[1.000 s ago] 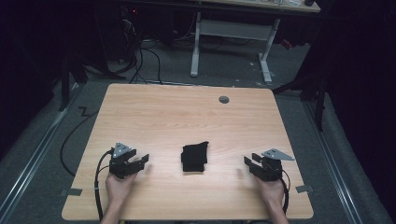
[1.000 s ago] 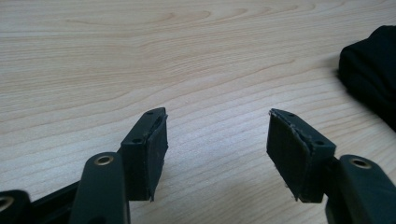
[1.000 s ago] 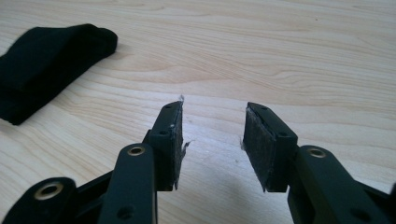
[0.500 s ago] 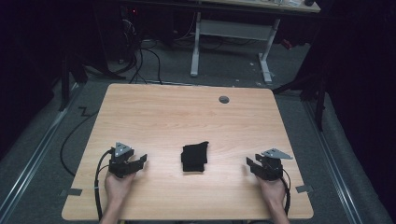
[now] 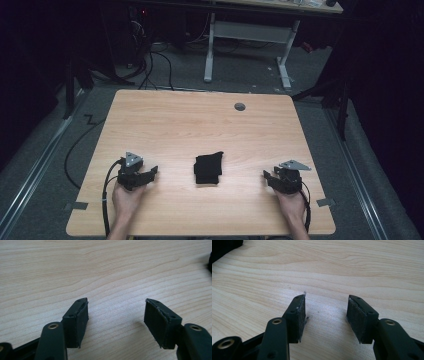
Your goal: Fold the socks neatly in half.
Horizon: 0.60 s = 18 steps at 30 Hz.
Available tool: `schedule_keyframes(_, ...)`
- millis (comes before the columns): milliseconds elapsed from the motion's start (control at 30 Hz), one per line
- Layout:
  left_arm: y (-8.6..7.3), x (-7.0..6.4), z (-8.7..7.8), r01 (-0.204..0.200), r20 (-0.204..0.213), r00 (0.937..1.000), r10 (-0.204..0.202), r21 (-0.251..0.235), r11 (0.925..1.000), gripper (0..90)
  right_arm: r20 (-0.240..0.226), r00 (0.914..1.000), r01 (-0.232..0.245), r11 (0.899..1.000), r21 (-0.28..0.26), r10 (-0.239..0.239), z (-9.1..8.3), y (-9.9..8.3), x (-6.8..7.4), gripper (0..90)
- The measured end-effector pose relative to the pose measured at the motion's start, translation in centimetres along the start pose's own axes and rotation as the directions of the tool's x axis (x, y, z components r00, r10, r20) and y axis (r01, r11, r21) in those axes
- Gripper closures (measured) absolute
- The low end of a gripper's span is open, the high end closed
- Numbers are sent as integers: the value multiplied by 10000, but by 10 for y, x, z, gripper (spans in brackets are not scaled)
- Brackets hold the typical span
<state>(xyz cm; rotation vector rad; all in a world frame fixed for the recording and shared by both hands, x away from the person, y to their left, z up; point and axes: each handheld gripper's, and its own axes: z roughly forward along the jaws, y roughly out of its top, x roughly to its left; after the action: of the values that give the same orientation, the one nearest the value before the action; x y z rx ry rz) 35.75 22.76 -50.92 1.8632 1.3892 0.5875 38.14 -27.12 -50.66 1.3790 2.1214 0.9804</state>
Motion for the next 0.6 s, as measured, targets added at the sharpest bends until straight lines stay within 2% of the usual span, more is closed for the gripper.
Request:
schedule_keyframes(167,0,-1,0,-47,-32,10000,47,25,10000,358,210,9991,382,9993,-21,-381,2,0,3,457)
schedule_keyframes(300,0,-2,1,-163,-78,9998,163,61,9998,348,245,9992,329,9995,-12,-329,2,0,3,439)
schedule_keyframes(467,1,-8,2,-581,-366,9976,590,247,9980,328,282,9993,264,9997,12,-264,2,0,2,421)
schedule_keyframes(600,0,-8,2,-518,-395,9978,527,252,9983,312,262,9993,278,9996,17,-278,3,0,3,409)
